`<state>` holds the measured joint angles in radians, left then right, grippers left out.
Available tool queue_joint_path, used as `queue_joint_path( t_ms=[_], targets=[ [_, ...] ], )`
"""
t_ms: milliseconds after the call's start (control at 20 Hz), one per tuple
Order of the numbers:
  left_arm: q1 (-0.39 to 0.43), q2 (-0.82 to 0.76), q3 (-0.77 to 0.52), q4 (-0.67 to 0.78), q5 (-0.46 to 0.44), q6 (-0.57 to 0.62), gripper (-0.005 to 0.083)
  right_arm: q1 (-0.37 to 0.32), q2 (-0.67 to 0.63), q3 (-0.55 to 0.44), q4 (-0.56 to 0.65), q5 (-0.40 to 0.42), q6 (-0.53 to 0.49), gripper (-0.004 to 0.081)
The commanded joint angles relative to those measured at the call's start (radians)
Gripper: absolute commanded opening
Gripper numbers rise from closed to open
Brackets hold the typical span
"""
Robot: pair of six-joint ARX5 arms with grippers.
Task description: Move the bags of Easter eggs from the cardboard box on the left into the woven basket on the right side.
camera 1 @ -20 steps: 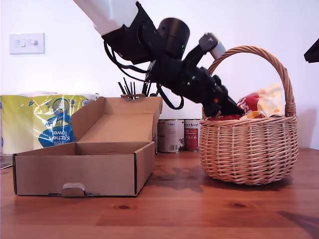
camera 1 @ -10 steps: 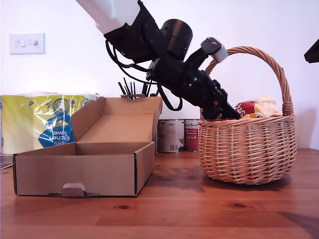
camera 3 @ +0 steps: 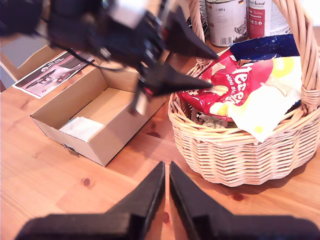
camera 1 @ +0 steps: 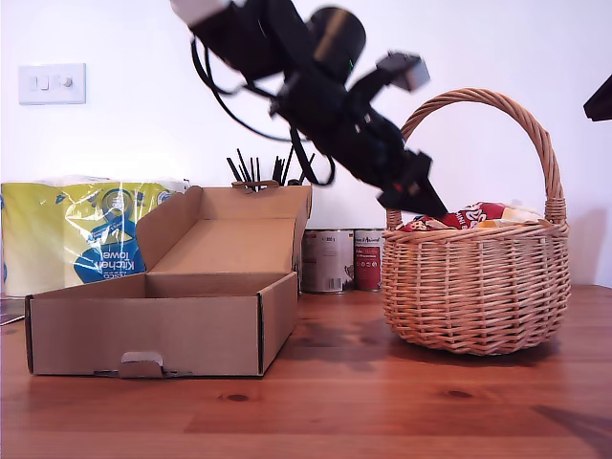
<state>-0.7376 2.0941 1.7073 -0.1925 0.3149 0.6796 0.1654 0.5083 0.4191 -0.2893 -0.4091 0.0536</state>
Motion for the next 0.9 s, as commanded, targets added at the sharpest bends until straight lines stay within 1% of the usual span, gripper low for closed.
queue_joint_path(
  t_ms=[0, 50, 100, 200, 350, 500, 600, 650, 700, 850],
  targets=[
    [-0.005, -0.065, -0.016, -0.062, 0.006, -0.027, 0.0337, 0.004, -0.001, 0.015, 0.005, 0.0, -0.002, -0.0012],
    [-0.005, -0.089, -0.016, -0.112, 0.006, -0.047, 0.0269, 0.004, -0.001, 0.015, 0.005, 0.0, -0.002, -0.0012],
    [-0.005, -0.113, -0.016, -0.168, 0.006, -0.073, 0.0167, 0.004, 0.001, 0.015, 0.005, 0.006, -0.002, -0.0012],
    [-0.004, -0.156, -0.016, -0.283, 0.009, -0.118, -0.0019, 0.004, 0.012, 0.015, 0.01, 0.045, -0.003, -0.0013],
    [0.012, -0.2, -0.017, -0.407, 0.028, -0.22, -0.002, 0.004, 0.034, 0.015, 0.045, 0.112, -0.009, -0.0013],
    [0.038, -0.226, -0.048, -0.436, 0.032, -0.279, -0.002, 0.004, 0.052, 0.015, 0.099, 0.186, -0.026, -0.0013],
    [0.063, -0.261, -0.135, -0.39, 0.024, -0.305, -0.002, 0.004, 0.058, 0.015, 0.122, 0.233, -0.027, -0.0013],
    [0.077, -0.29, -0.202, -0.349, 0.016, -0.319, -0.002, 0.004, 0.058, 0.015, 0.128, 0.261, -0.027, -0.0013],
    [0.09, -0.326, -0.274, -0.299, 0.014, -0.333, -0.002, 0.004, 0.058, 0.014, 0.133, 0.287, -0.026, -0.0013],
    [0.141, -0.478, -0.528, -0.108, -0.011, -0.432, -0.002, 0.004, 0.058, 0.014, 0.162, 0.336, -0.023, -0.0013]
  ],
)
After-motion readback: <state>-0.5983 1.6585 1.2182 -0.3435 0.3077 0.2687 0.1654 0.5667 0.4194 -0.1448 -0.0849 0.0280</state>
